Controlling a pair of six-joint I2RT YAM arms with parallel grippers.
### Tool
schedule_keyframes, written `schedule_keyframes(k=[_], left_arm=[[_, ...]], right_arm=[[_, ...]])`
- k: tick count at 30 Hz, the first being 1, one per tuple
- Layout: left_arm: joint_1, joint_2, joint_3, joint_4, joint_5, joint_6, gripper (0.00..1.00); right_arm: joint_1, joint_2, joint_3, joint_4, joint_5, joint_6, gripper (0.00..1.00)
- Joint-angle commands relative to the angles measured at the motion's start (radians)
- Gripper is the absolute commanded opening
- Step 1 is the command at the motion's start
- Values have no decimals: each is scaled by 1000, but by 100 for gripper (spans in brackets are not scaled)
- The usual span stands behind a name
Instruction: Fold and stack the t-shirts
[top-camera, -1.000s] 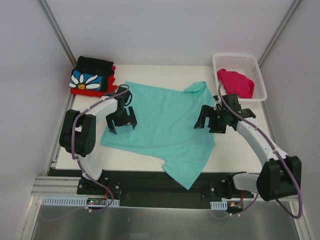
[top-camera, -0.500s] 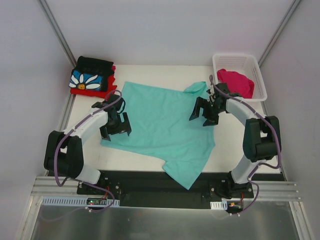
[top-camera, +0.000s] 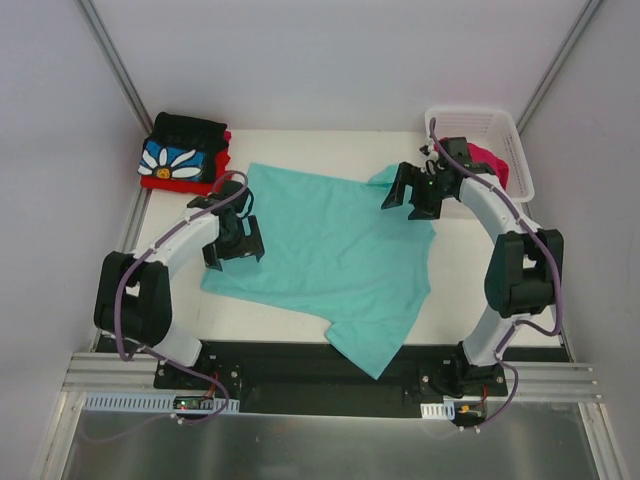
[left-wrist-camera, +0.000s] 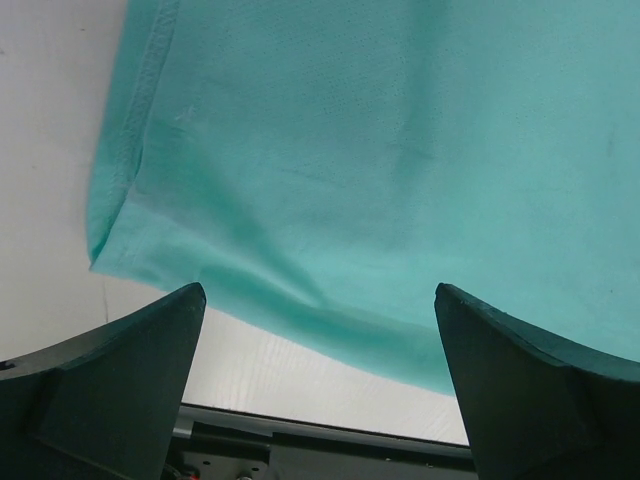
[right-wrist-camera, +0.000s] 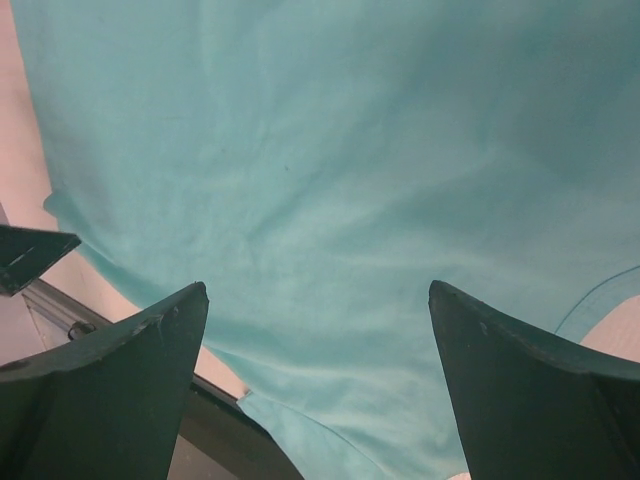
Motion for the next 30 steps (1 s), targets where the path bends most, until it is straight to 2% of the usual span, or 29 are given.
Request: schedule_keyframes(k=[1, 3, 5, 7, 12, 15, 16, 19, 24, 27, 30], left_arm=[[1, 53, 1, 46, 64, 22, 99], [1, 60, 1, 58, 68, 25, 99], [1, 88, 16, 67, 77, 41, 99], [1, 120, 61, 67, 85, 63, 99], [1, 217, 185, 20, 71, 71, 99], [1, 238, 229, 15, 35, 65, 99], [1, 243, 245, 11, 18, 65, 99], [3, 263, 291, 3, -54, 68, 99], [4, 336, 348, -5, -119, 78, 99], [26, 364, 366, -5, -84, 72, 99], [34, 393, 394, -6, -44, 80, 99]], right_arm=[[9, -90, -74, -2, -110, 40, 96], [26, -167, -168, 5, -110, 43, 96], [67, -213, -217, -43, -46, -1, 96], [115, -212, -220, -119, 93, -36, 96], [147, -173, -252, -178, 282, -41, 96], [190, -176, -247, -218, 491, -13, 96], [216, -169, -233, -253, 614, -10, 96], [253, -106, -158, -330, 778, -18, 96], [291, -17, -87, -359, 869, -6, 96], [299, 58, -36, -356, 844, -7, 96], [297, 119, -6, -319, 742, -18, 96]])
